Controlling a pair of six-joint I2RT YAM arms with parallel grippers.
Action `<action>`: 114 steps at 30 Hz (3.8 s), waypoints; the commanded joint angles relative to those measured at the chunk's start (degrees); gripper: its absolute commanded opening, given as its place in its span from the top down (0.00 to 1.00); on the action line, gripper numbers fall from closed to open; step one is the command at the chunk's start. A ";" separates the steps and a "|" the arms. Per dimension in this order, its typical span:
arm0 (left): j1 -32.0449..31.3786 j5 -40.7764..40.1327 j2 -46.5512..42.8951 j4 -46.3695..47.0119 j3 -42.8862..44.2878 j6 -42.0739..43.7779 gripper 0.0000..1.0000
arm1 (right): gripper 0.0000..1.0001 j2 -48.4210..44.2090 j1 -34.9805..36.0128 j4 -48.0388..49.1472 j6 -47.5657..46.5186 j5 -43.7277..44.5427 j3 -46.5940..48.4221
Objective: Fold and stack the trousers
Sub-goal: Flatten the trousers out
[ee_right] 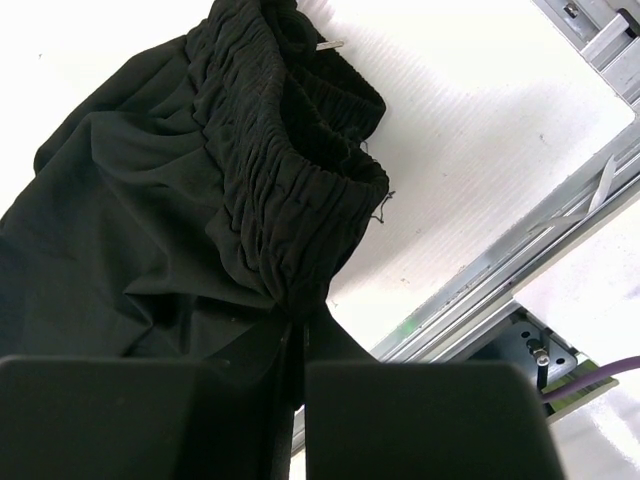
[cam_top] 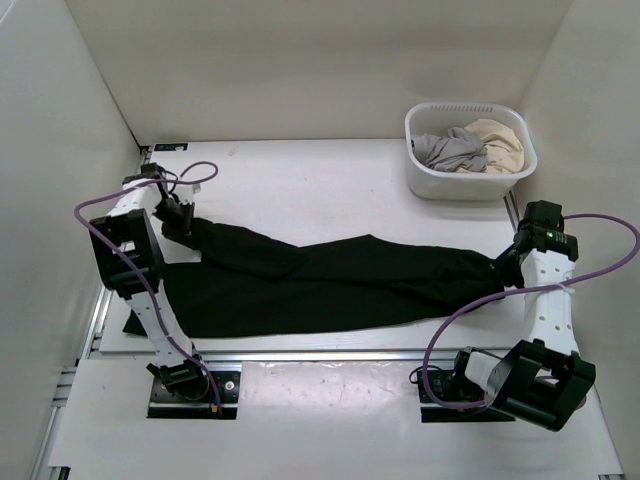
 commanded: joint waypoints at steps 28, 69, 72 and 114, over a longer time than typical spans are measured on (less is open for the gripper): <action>-1.33 -1.53 15.52 1.96 41.38 -8.10 0.00 | 1.00 19.68 -0.75 8.35 0.94 -3.57 14.38; 7.64 -13.64 -3.48 3.12 -0.32 7.11 0.26 | 1.00 15.01 -0.75 7.29 -0.64 -6.37 4.27; 8.35 -11.02 -2.08 3.12 7.85 4.30 0.20 | 1.00 15.54 -0.75 7.82 -0.64 -7.44 3.05; 5.01 2.62 -8.84 -1.27 15.43 -1.51 0.86 | 0.09 11.57 -2.42 6.70 -2.49 -4.45 8.30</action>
